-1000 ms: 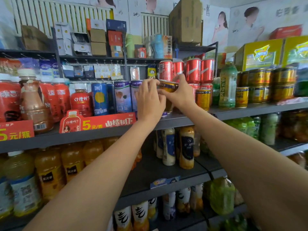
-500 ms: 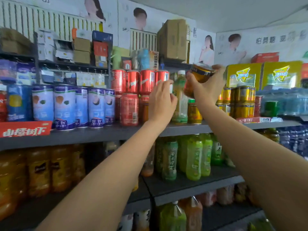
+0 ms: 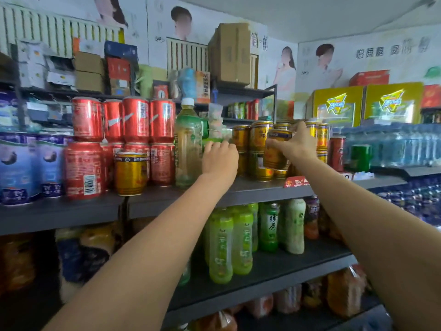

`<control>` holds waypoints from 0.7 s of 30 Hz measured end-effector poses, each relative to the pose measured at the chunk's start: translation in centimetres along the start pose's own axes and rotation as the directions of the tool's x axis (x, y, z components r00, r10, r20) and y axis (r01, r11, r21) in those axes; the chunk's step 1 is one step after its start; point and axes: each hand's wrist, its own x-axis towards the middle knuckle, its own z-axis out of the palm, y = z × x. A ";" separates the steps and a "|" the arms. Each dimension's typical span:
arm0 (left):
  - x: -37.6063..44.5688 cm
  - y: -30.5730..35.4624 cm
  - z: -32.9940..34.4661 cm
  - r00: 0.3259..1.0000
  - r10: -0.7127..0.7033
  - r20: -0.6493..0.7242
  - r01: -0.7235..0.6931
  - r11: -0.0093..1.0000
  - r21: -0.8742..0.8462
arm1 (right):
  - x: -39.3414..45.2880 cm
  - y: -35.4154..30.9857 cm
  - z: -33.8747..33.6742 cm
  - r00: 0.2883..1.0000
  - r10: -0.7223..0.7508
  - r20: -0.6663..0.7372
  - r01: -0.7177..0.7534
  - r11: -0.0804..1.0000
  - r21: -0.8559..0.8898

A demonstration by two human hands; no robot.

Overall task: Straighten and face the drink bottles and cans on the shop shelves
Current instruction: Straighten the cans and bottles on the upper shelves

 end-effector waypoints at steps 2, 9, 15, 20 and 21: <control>0.4 0.5 0.8 1.000 -0.023 0.012 0.023 0.999 0.028 | 0.7 0.9 0.4 0.998 0.003 0.061 -0.003 1.000 0.005; 1.5 4.2 2.1 0.995 0.091 0.030 -0.085 0.984 -0.158 | 2.8 4.1 2.3 0.981 -0.054 0.185 0.064 0.997 -0.049; 2.7 9.0 5.1 0.987 -0.112 0.116 0.159 0.804 -0.573 | 5.5 7.9 1.8 0.930 -0.183 0.319 0.215 0.974 -0.069; 4.2 12.5 6.8 0.972 -0.194 0.134 0.236 0.768 -0.595 | 8.2 10.6 1.0 0.885 -0.331 0.326 0.414 0.881 -0.228; 4.5 13.1 7.1 0.971 -0.198 0.133 0.238 0.775 -0.585 | 8.7 10.8 0.9 0.866 -0.377 0.330 0.473 0.830 -0.295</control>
